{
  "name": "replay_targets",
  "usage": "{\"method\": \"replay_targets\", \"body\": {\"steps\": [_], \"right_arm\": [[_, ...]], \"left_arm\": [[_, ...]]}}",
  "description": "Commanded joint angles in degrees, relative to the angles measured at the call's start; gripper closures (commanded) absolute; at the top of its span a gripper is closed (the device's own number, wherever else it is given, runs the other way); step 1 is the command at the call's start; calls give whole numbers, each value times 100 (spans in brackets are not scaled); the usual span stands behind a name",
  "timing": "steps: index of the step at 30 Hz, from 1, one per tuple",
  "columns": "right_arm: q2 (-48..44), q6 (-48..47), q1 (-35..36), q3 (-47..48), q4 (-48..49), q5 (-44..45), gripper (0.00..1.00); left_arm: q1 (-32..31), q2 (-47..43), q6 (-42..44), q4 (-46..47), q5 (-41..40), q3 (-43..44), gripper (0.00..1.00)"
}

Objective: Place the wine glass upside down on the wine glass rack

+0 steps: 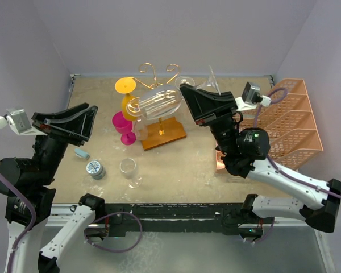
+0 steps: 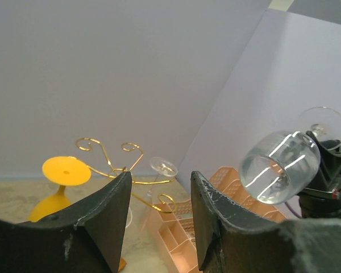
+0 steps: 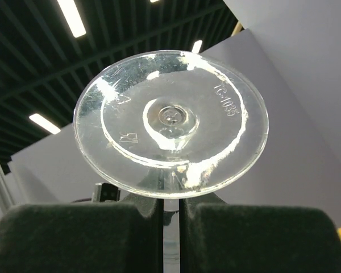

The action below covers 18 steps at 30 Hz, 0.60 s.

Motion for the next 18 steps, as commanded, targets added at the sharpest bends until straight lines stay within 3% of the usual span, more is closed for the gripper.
{"method": "replay_targets", "body": {"steps": [1,6,9,18], "right_arm": [[-692,-1183,21,-183,-942,-93,100],[-1216,-2415,21,-403,-2300,-221,100],[-1341,-2798,21,-521,-2980,305,100],[-1212,-3211,21,-1235,-3389,1052,100]], "left_arm": [[11,-208,284,-648,-673,-143,57],[11,-407,231,-963,-1105,-433,57],[10,-432,191,-1054,-1138,-495,57],[11,-94,-99,-1010,-467,-301,55]]}}
